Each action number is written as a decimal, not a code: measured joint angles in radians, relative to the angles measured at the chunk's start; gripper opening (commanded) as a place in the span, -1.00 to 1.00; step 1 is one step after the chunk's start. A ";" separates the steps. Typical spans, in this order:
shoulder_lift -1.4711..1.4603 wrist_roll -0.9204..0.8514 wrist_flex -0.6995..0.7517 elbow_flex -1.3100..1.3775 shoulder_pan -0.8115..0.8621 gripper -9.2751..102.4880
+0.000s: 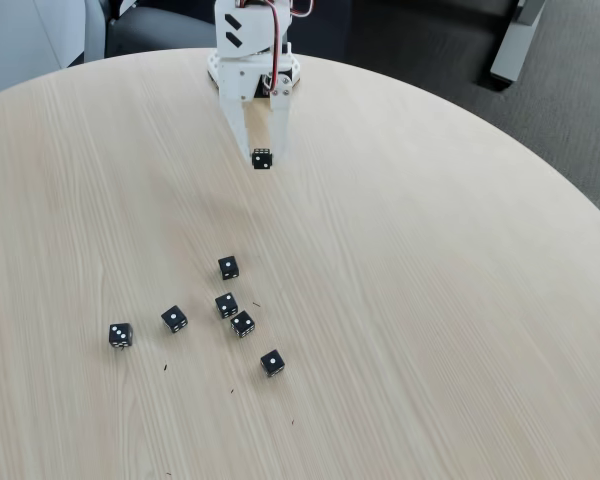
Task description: Pick up the dice with number 6
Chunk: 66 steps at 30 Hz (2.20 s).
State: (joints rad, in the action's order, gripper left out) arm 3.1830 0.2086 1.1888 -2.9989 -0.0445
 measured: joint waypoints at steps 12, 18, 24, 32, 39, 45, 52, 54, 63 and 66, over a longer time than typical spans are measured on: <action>0.000 0.000 0.000 0.000 0.000 -0.82; 0.000 0.000 0.000 0.000 0.000 -0.82; 0.000 0.000 0.000 -0.005 -0.002 -0.83; 0.000 0.000 0.000 -0.005 -0.006 -0.83; 0.000 -0.002 0.000 -0.005 -0.006 -0.83; 0.000 -0.002 0.000 -0.005 -0.006 -0.83; 0.000 -0.002 0.000 -0.005 -0.006 -0.83; 0.000 -0.002 0.000 -0.005 -0.006 -0.83; 0.000 -0.002 0.000 -0.005 -0.006 -0.83; 0.000 -0.002 0.000 -0.005 -0.006 -0.83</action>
State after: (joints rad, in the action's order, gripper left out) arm 3.1830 0.2071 1.1888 -3.0035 -0.0506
